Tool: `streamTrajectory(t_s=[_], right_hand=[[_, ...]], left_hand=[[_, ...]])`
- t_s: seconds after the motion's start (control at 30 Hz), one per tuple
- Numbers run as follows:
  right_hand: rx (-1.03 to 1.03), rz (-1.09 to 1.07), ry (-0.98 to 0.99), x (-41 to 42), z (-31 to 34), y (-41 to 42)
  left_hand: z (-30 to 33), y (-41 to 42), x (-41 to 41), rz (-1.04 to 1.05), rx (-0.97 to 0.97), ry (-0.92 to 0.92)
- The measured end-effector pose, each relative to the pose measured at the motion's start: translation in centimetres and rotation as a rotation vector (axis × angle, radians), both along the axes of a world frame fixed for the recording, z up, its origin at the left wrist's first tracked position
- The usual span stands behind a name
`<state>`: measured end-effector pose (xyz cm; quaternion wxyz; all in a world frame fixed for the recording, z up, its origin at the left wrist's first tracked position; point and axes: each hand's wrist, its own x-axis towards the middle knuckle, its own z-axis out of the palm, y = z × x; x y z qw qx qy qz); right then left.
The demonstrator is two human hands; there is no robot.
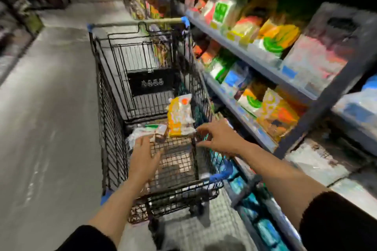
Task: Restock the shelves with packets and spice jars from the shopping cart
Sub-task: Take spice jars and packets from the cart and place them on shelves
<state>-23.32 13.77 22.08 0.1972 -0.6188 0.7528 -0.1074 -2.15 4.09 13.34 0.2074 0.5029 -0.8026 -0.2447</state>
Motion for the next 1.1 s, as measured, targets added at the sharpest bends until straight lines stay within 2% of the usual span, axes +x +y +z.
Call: streamTrajectory(t_s=[0.17, 0.37, 0.57, 0.67, 0.83, 1.1], right_hand=[[0.177, 0.012, -0.048, 0.3, -6.8, -5.0], [0.409, 0.031, -0.089, -1.0, -12.9, -8.2], [0.639, 0.232, 0.124, -2.1, -18.4, -9.4], [0.749, 0.375, 0.243, -2.0, -21.2, -8.6], [0.813, 0.42, 0.363, -1.7, -24.6, -7.3], [0.776, 0.539, 0.52, -2.2, -26.8, -6.8]], left_hand=[[-5.5, -2.9, 0.2, -0.121, 0.216, -0.217], [-10.0, -4.5, -2.0, -0.265, 0.404, -0.293], [-12.8, -4.4, -4.1, -0.296, 0.484, -0.386], [-15.0, -3.9, -4.7, -0.36, 0.571, -0.493], [-19.0, -4.3, -5.6, -0.537, 0.67, -0.651], [-24.7, -3.8, -6.9, -0.678, 0.769, -0.66]])
